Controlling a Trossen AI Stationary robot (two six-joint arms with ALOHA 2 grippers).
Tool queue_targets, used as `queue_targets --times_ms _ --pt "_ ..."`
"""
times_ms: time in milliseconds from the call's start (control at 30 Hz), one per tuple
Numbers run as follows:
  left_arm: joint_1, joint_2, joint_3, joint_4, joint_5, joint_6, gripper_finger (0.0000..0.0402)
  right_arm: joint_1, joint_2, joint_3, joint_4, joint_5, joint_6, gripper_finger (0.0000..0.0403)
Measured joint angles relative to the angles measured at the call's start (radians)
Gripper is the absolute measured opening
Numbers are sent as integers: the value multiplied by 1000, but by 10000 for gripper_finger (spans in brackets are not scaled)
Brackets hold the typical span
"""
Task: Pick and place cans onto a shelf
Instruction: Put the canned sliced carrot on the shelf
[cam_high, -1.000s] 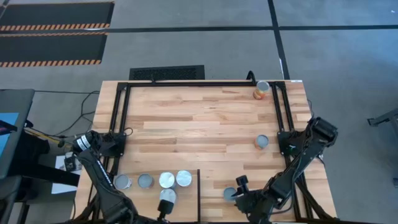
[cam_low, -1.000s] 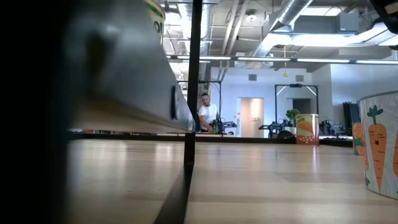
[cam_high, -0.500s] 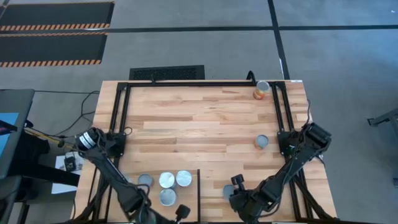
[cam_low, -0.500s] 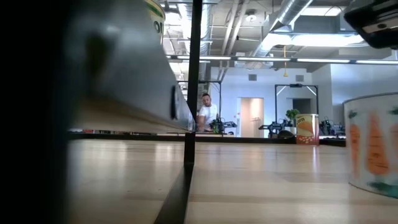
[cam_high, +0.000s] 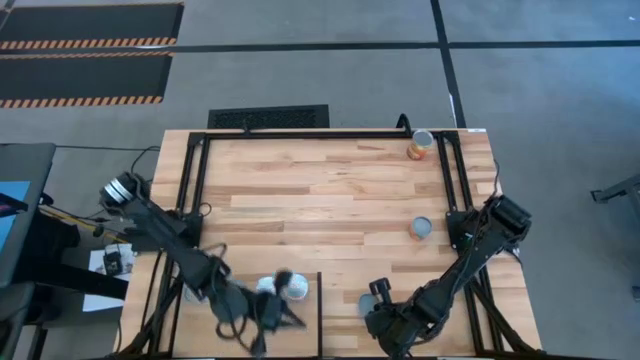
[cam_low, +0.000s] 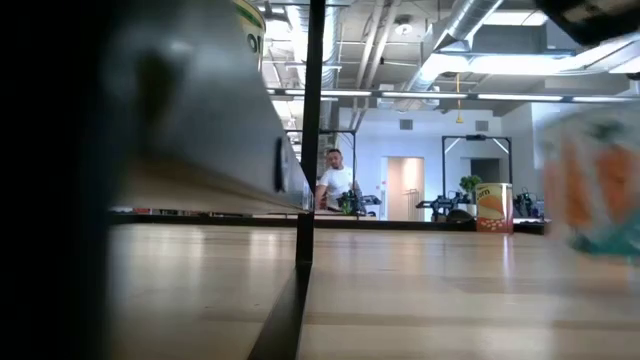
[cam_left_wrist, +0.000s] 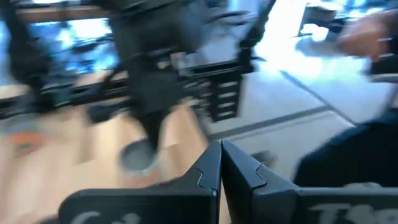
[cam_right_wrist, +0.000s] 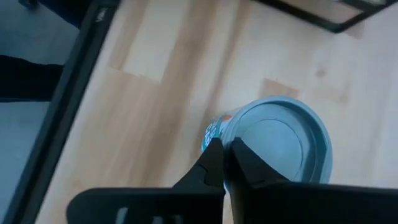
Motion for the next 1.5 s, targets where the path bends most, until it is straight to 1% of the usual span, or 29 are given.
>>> queue_targets --times_ms 100,267,367,533,667,733,833,967,1133,1267,1367,1500 --pt "36 -131 -105 -7 -76 0 0 -46 0 58 -102 3 -8 10" --pt "120 -346 -270 -141 -203 -28 0 -169 -12 122 -228 9 -107 14" --pt "179 -470 -370 -166 -227 -47 0 -271 -36 124 -236 8 -205 10" --pt "250 -656 -556 -171 -218 -85 0 -467 -62 119 -165 -16 -442 10" --pt "279 -770 -675 -164 -215 -122 0 -623 -39 120 -6 -157 -632 10" --pt "290 -812 -713 -162 -215 -135 0 -682 -7 123 50 -199 -703 10" --pt "303 -851 -758 -168 -215 -138 0 -744 67 169 105 -248 -771 10" --pt "326 -857 -772 -201 -207 -142 0 -788 183 271 104 -296 -824 10" --pt "343 -846 -773 -229 -199 -144 0 -802 304 400 102 -310 -846 10" --pt "343 -846 -773 -237 -196 -153 0 -799 362 474 109 -318 -852 13" --pt "343 -846 -773 -254 -195 -172 0 -791 395 510 102 -319 -853 24" --pt "343 -846 -773 -265 -193 -200 0 -785 436 549 103 -318 -827 54"
